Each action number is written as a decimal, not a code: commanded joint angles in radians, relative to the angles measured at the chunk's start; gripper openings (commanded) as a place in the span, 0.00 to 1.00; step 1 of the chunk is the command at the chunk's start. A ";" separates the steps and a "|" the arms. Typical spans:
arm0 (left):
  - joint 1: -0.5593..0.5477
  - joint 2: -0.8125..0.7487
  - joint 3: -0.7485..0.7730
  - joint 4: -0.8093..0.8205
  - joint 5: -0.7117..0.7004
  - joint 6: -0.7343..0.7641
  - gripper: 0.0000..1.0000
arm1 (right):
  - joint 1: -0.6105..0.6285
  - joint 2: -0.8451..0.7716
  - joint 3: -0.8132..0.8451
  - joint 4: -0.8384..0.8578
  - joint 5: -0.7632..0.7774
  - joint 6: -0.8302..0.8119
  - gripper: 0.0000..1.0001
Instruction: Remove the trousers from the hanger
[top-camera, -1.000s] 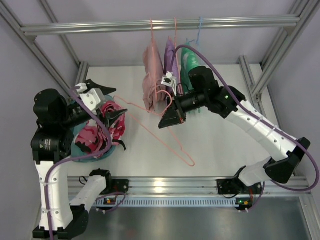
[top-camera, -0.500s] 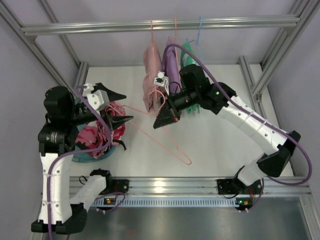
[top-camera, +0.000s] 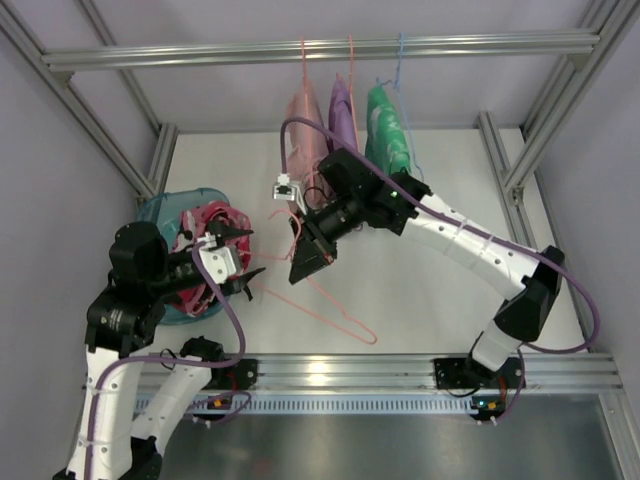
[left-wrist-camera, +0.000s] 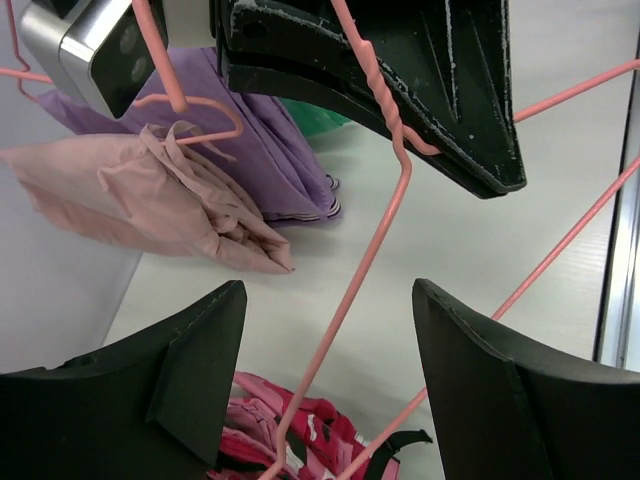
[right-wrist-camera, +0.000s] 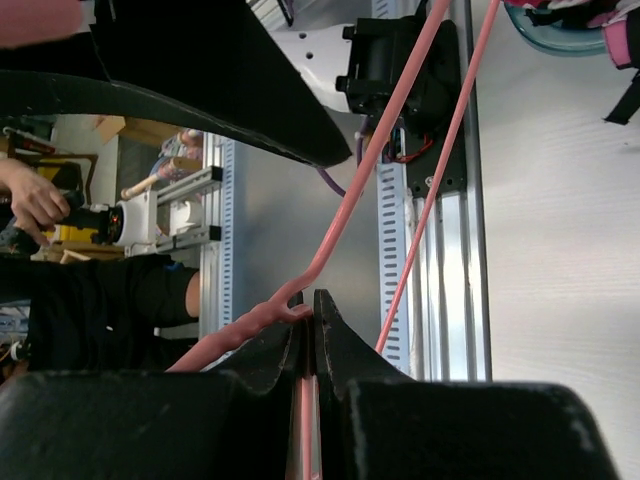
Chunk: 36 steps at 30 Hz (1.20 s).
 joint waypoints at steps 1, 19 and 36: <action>-0.005 -0.019 -0.030 0.005 -0.045 0.102 0.72 | 0.041 0.028 0.098 -0.010 -0.030 -0.022 0.00; -0.005 -0.008 -0.070 -0.038 -0.081 0.118 0.00 | 0.067 0.062 0.127 0.031 -0.001 0.023 0.51; -0.004 -0.004 -0.003 -0.037 -0.129 0.004 0.00 | -0.109 -0.277 -0.093 0.007 0.151 -0.052 0.97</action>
